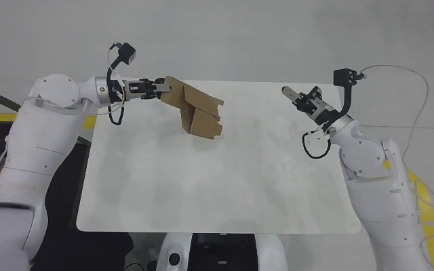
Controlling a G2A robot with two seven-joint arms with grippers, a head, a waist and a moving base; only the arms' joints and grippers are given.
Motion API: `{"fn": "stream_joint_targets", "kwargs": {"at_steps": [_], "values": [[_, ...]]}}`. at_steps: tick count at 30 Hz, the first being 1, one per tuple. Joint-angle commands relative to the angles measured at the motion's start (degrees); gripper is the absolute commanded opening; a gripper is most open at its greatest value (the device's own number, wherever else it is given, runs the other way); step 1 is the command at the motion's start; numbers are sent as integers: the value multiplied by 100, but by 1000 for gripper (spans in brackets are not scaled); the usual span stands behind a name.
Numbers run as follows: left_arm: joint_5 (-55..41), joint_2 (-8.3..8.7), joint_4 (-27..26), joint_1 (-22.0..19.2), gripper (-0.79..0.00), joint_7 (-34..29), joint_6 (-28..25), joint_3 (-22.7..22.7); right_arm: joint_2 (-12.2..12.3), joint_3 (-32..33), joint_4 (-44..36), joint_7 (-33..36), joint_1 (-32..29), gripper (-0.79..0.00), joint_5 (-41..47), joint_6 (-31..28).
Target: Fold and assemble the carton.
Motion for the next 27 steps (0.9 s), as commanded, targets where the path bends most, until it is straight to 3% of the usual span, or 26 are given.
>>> {"fn": "stream_joint_targets", "kwargs": {"at_steps": [1, 14, 27], "values": [[92, -16, -119, 41, -785, 39, -1, 47, 0, 0, 0, 0, 0, 0, 0, 0], [312, -116, -831, 221, -785, 31, -39, 276, 0, 0, 0, 0, 0, 0, 0, 0], [349, -157, -998, 240, -785, 94, -83, 277, 0, 0, 0, 0, 0, 0, 0, 0]]}}
